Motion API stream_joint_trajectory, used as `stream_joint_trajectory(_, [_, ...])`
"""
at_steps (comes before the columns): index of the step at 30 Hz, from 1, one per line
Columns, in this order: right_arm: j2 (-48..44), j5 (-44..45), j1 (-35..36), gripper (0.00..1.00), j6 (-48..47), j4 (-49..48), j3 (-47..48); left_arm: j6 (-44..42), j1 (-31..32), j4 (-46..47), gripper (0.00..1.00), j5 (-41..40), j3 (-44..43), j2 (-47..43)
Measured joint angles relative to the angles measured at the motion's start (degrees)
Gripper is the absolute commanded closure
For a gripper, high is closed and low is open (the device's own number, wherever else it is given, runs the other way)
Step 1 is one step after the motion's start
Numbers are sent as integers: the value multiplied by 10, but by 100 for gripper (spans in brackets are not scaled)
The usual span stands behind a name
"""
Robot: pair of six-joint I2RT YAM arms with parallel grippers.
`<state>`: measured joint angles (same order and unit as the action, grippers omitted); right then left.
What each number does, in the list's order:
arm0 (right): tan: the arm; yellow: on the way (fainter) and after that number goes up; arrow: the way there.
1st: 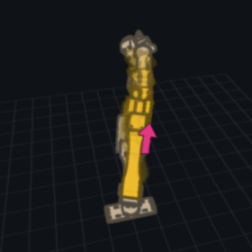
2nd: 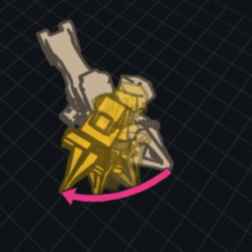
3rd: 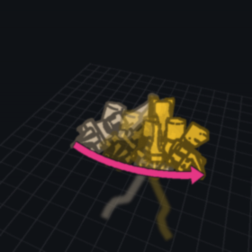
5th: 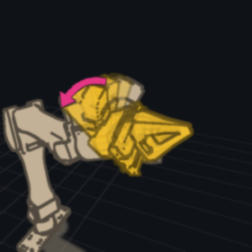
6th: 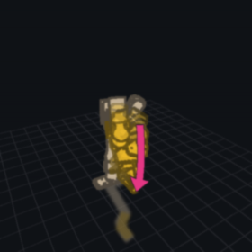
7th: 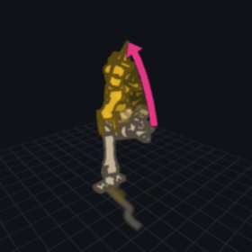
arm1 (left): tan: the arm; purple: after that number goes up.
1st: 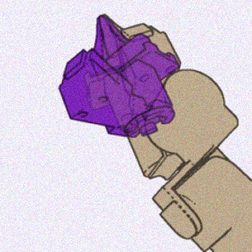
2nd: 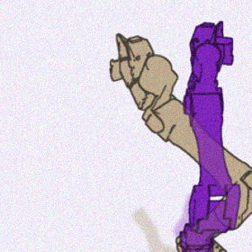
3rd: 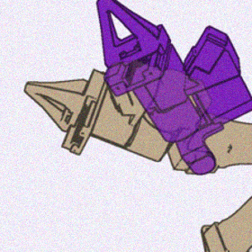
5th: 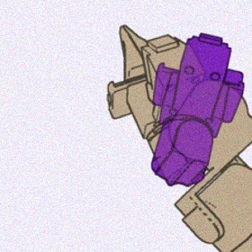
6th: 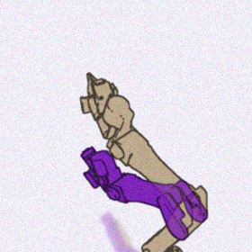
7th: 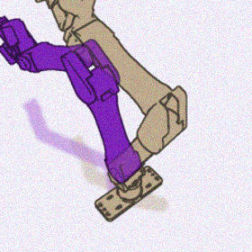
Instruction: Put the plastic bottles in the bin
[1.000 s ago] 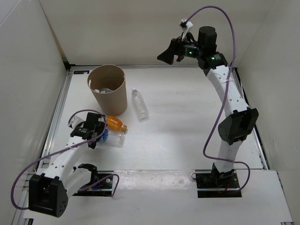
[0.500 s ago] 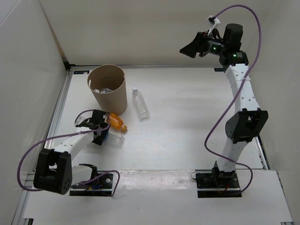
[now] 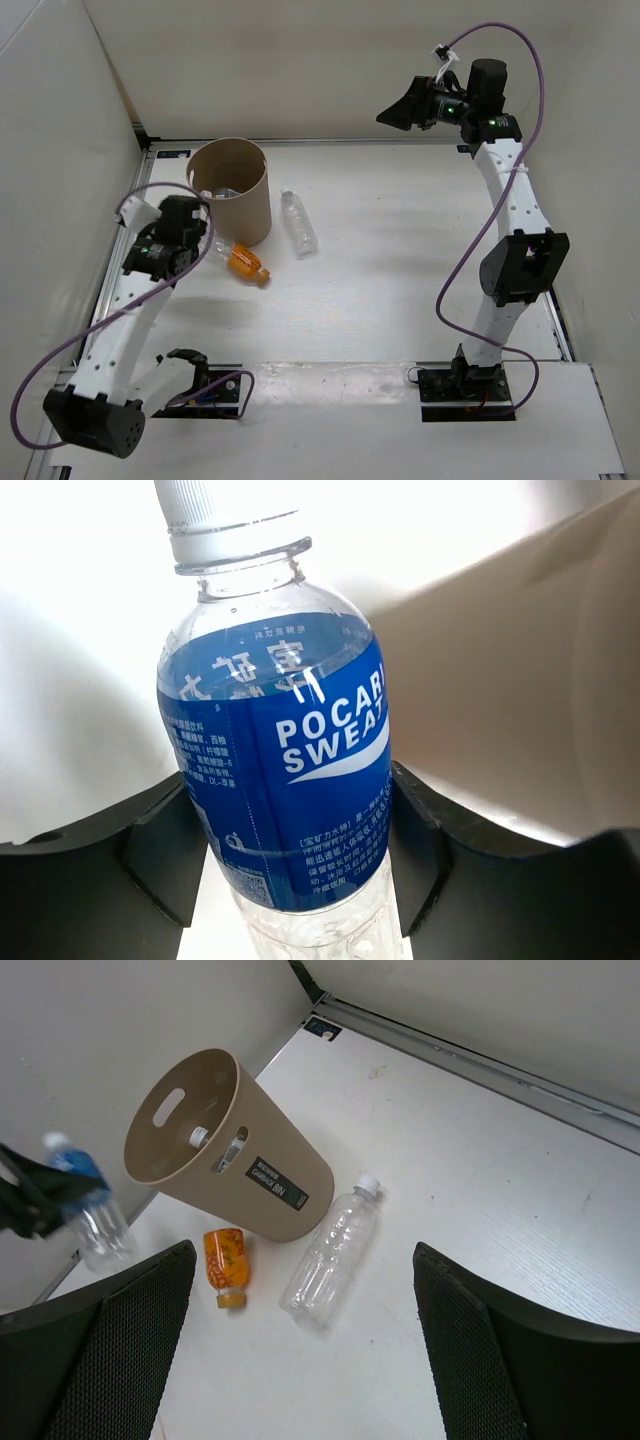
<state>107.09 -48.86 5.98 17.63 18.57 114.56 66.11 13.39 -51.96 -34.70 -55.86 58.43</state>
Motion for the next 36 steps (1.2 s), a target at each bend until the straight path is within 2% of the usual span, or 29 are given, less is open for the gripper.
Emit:
stream_joint_trajectory(6, [0,-5,-3,10,3,-7,-10,-139,10,19,60,-134,-165,-24])
stream_joint_trajectory(10, [0,-7,-5,10,5,-9,-10,-271,24,133,56,-183,-222,7])
stream_joint_trajectory(13, [0,-9,-7,10,7,-12,-11,-384,42,243,51,-192,-270,72])
stream_joint_trajectory(16, [0,-9,-8,10,5,-12,-11,-452,48,330,47,-183,-320,165])
stream_joint_trajectory(21, [0,-15,-12,10,-10,-2,-22,-501,54,386,29,-157,-355,295])
stream_joint_trajectory(22, [0,-16,-13,10,-14,1,-26,-507,55,386,18,-154,-355,313])
stream_joint_trajectory(24, [-2,-20,-17,10,-21,15,-35,-515,55,385,9,-150,-355,338])
stream_joint_trajectory(25, [-2,-21,-19,10,-27,22,-38,-516,56,385,0,-149,-355,347])
stream_joint_trajectory(31, [-5,-23,-26,10,-53,55,-47,-532,59,390,0,-156,-370,339])
stream_joint_trajectory(36, [-5,-23,-23,10,-65,62,-49,-536,59,396,0,-157,-372,262])
